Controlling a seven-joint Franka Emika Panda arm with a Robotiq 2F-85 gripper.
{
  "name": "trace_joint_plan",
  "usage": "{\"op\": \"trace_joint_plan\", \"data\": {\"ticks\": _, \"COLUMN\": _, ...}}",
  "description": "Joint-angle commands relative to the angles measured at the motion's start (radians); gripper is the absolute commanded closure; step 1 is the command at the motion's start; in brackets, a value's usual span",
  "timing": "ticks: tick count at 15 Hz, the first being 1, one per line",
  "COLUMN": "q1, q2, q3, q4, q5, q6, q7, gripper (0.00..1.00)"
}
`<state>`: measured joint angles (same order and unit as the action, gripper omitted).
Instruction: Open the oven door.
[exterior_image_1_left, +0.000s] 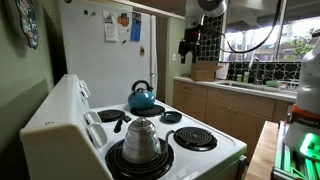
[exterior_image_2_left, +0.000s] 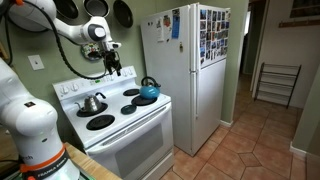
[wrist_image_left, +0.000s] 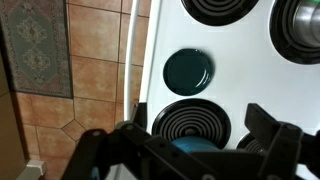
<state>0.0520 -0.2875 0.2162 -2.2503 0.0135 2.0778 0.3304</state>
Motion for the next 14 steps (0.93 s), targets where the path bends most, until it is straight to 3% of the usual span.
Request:
{"op": "trace_joint_plan", "data": {"ticks": 1, "q1": 0.016, "q2": -0.019, "q3": -0.049, "q4": -0.135, "q5": 0.076, "q6": 0.127, "q7": -0.014, "gripper": 0.0}}
{"op": "trace_joint_plan", "data": {"ticks": 7, "q1": -0.003, "q2": -0.014, "q3": -0.146, "q4": -0.305, "q5": 0.189, "q6": 0.345, "q7": -0.11, "gripper": 0.0}}
{"op": "trace_joint_plan", "data": {"ticks": 14, "q1": -0.063, "q2": 0.037, "q3": -0.232, "q4": -0.399, "q5": 0.133, "q6": 0.495, "q7": -0.249, "gripper": 0.0}}
